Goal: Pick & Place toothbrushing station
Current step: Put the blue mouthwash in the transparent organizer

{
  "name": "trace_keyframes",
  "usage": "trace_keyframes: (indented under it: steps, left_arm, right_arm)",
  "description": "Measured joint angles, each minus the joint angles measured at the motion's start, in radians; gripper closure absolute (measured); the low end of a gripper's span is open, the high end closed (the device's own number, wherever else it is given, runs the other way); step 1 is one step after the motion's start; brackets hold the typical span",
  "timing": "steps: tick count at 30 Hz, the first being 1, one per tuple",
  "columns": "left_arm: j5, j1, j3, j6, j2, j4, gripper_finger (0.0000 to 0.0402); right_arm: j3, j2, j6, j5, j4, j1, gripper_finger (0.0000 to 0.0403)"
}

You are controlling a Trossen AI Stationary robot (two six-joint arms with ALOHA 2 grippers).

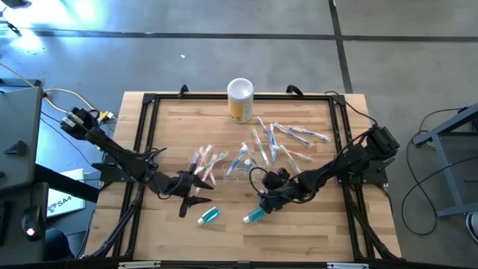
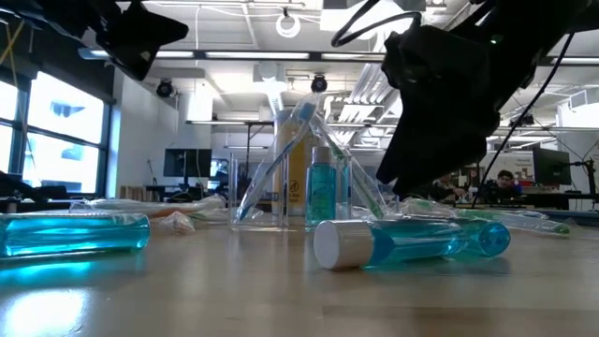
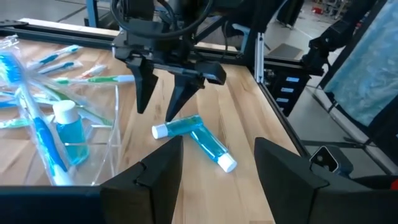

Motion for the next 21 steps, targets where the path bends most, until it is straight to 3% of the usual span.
trace_keyframes:
  steps: [12, 21]
  left_arm:
    - [-0.014, -0.003, 0.0, 0.016, 0.0, -0.009, 0.0211]
    - [-0.015, -0.003, 0.0, 0.007, 0.0, -0.039, 0.0211]
  right_arm:
    - [0.0, 0.004, -0.001, -0.04, 0.002, -0.012, 0.0159]
    - [0.0, 0.124, -0.005, -0.088, 0.101, -0.031, 0.0159]
